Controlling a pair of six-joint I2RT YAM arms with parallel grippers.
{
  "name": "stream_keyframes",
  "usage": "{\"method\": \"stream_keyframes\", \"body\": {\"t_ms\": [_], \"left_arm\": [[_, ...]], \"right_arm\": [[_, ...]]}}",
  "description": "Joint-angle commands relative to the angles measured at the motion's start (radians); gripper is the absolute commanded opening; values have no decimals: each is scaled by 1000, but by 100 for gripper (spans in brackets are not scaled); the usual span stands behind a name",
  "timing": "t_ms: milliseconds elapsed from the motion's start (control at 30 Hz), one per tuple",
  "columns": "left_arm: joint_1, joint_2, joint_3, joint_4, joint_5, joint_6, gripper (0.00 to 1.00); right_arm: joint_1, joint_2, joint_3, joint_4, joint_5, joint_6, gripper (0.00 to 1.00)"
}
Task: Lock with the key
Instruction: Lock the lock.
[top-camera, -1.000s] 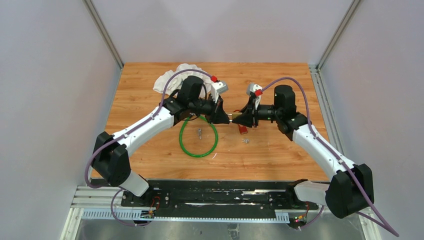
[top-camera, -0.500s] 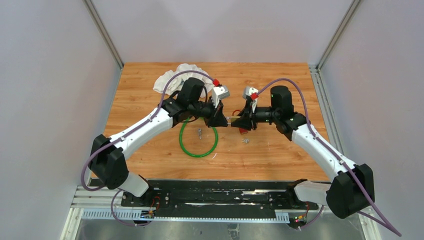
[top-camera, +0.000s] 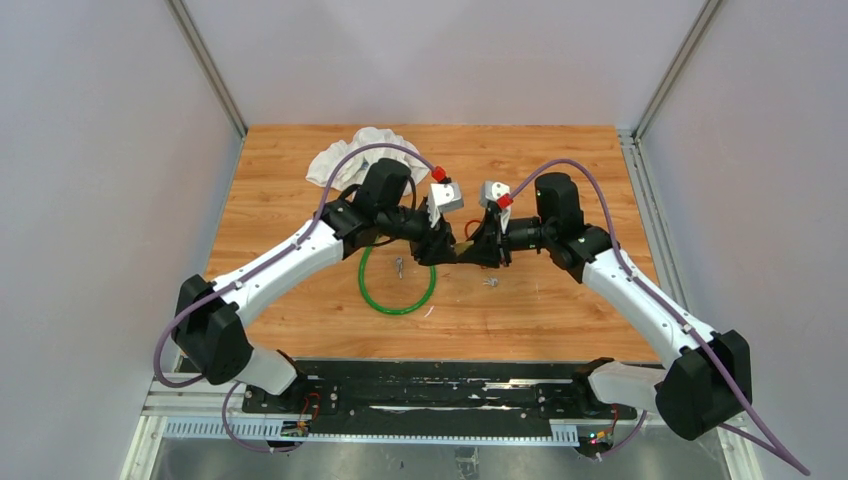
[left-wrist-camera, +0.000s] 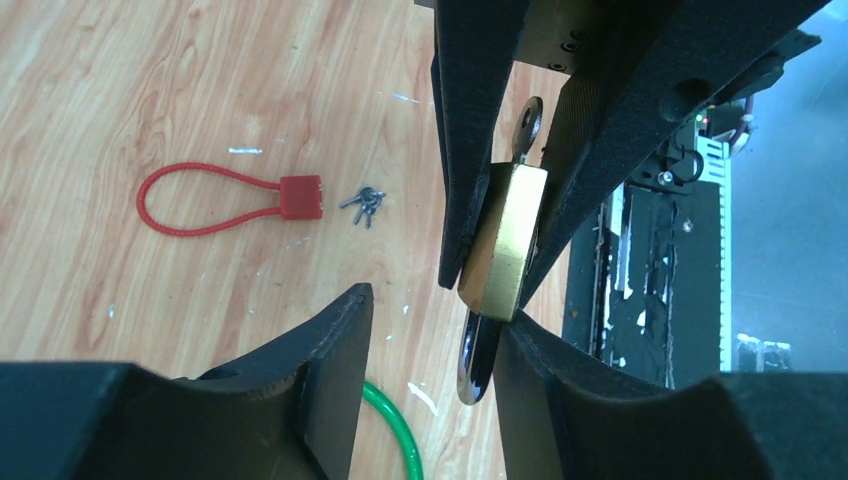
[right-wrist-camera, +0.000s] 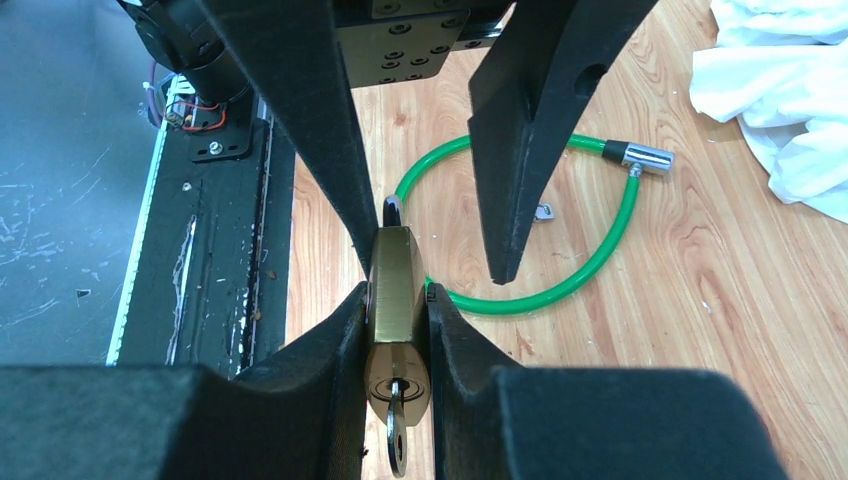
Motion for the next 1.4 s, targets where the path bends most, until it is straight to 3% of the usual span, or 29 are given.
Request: {"method": "stream_keyframes", "body": {"t_ms": [0, 267, 533, 733, 933, 1133, 1367], "left_arm": [[-56, -46, 52, 61, 80, 90, 53], [-48, -98, 54, -115, -31, 277, 63], [34, -138, 60, -207, -86, 343, 70], [79, -192, 28, -183, -219, 351, 82], [89, -174, 20, -134, -91, 325, 84], [83, -90, 62, -124, 82, 291, 72], [37, -6, 117, -157, 111, 289, 70]], "right_arm": [[37, 2, 28, 39, -8, -36, 1], [-21, -15, 34, 26, 8, -35, 1], [-79, -21, 42, 19, 28, -21, 1], [-138, -19, 54, 20, 127, 27, 1], [-136, -14, 21, 100, 39, 95, 1], [-116, -20, 3, 148, -69, 132, 1], [-90, -20, -6, 171, -143, 141, 1]]}}
